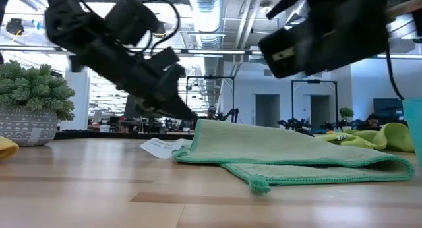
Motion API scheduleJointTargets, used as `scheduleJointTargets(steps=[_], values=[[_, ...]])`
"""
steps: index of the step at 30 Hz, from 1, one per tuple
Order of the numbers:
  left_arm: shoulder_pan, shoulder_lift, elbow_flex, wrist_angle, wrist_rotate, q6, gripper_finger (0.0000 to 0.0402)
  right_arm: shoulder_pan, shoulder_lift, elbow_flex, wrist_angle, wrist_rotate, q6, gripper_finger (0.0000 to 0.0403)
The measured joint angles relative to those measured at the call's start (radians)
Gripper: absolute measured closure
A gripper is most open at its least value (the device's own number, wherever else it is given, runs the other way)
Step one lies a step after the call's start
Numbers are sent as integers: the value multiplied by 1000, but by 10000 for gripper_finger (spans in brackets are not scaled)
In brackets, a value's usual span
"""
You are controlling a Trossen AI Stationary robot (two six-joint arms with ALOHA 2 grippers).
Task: Fold microfiber towels
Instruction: Fold the green microfiber cloth
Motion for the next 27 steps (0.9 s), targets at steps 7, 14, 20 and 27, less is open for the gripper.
scheduleJointTargets(steps=[7, 14, 20, 27], values=[[92, 154, 66, -32, 202, -23, 401, -69, 16, -28, -3, 445, 153, 301], [191, 166, 173, -250, -30, 80, 401, -82, 23, -28, -4, 441, 154, 301], [139, 62, 265, -383, -223, 230, 401, -80, 30, -27, 2, 438, 157, 301], [16, 37, 304, -567, -223, 214, 402, -73, 140, -26, 148, 393, 156, 300]])
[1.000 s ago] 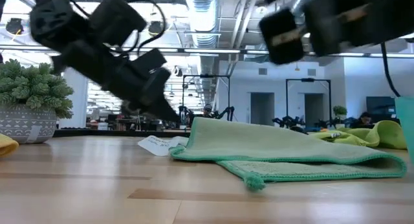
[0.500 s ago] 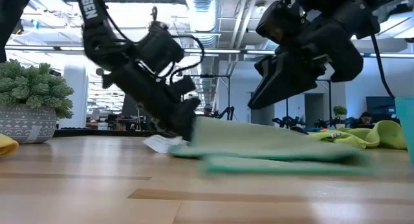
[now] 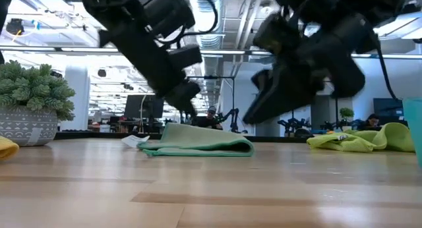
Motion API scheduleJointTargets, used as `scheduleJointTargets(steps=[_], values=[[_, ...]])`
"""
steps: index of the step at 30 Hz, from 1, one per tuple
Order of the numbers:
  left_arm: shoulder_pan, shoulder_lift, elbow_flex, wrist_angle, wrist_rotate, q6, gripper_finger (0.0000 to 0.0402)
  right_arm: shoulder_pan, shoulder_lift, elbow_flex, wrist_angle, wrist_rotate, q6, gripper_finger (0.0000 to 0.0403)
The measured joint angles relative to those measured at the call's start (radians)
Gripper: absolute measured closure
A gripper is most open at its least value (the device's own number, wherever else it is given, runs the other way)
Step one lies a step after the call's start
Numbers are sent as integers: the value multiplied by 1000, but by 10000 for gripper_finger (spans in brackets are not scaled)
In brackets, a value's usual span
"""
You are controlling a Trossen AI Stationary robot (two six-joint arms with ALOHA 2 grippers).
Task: Fold microfiber towels
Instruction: Fold the green microfiber cloth
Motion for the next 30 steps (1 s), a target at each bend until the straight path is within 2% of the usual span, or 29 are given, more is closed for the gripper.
scheduleJointTargets(steps=[2, 4, 10, 14, 27, 30], values=[[-25, 3, 9, -107, 1, -44, 402, -1, 50, 5, 40, -1, 0, 297], [-40, 2, 22, -147, -1, -74, 402, -1, 94, 33, 32, 30, -18, 293], [-36, 7, 18, -167, -1, -101, 402, 15, 147, 123, -92, 254, -28, 287], [-34, 8, 17, -183, -3, -124, 402, 31, 146, 130, -114, 355, -34, 287], [-32, 8, 17, -189, 0, -150, 402, 81, 144, 130, -164, 312, -143, 287], [-32, 8, 17, -188, 0, -150, 402, 78, 144, 130, -165, 367, -155, 288]])
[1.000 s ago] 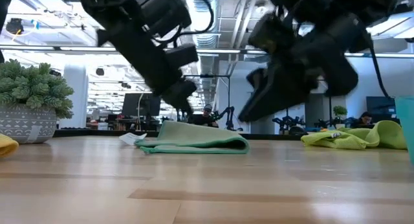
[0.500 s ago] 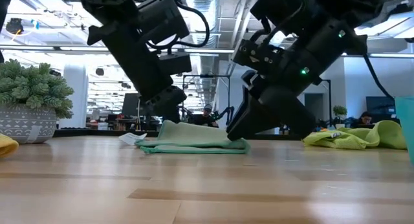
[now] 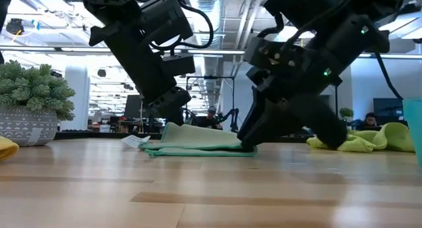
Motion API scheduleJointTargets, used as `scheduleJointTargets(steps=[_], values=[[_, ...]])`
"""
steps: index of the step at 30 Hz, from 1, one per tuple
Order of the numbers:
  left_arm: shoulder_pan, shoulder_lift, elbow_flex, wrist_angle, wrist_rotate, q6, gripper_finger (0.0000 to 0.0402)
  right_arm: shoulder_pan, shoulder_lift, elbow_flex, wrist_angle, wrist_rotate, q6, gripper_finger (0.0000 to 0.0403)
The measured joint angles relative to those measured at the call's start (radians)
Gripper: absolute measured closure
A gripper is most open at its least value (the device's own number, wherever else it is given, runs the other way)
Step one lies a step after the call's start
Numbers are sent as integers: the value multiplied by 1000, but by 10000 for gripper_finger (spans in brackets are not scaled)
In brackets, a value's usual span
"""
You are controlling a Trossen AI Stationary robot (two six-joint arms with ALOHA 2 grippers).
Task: Fold microfiber towels
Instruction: Fold the green microfiber cloth
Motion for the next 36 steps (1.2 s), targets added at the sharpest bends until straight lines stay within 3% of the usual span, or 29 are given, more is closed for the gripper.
scheduleJointTargets(steps=[4, 12, 19, 25, 28, 36], values=[[0, 0, 0, 0, 0, 0, 402, -3, 0, 0, -26, 74, 15, 306], [0, 0, 0, -4, 0, -1, 402, 14, -1, 0, -73, 73, -12, 393], [0, 0, 0, -24, 1, -9, 401, 48, -18, 44, -251, 68, -1, 382], [5, 0, 0, -25, 1, -13, 401, 53, -18, 67, -259, 68, 85, 395], [5, 0, 0, -25, 1, -23, 401, 50, -18, 70, -256, 68, 102, 369], [5, 0, 0, -25, 1, -29, 401, 39, -17, 70, -212, 68, 101, 241]])
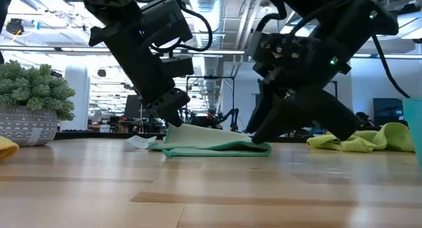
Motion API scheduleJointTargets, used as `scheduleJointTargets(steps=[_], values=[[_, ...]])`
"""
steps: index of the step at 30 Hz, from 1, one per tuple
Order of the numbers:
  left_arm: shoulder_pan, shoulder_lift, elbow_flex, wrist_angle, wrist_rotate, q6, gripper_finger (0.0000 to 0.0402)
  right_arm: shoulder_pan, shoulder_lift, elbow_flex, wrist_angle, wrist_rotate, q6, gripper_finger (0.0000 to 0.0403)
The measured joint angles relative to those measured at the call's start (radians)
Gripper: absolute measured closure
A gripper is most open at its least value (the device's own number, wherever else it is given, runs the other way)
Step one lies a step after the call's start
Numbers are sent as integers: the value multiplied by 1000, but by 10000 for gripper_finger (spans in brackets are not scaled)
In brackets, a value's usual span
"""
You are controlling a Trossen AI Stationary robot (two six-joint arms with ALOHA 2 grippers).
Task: Fold microfiber towels
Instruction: Fold the green microfiber cloth
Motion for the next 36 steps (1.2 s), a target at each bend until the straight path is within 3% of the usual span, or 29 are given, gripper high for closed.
scheduleJointTargets(steps=[5, 18, 32, 36], values=[[3, 0, 0, 0, 0, -1, 401, -19, 0, 0, 23, 0, 4, 216], [3, 0, 0, -4, 0, -9, 402, -19, 1, -1, -18, -27, -33, 290], [3, 0, 0, -3, 11, -10, 401, -42, 1, -1, -19, -48, -26, 285], [3, 0, 0, -3, 11, -10, 401, -40, 1, -1, -21, -48, -25, 301]])
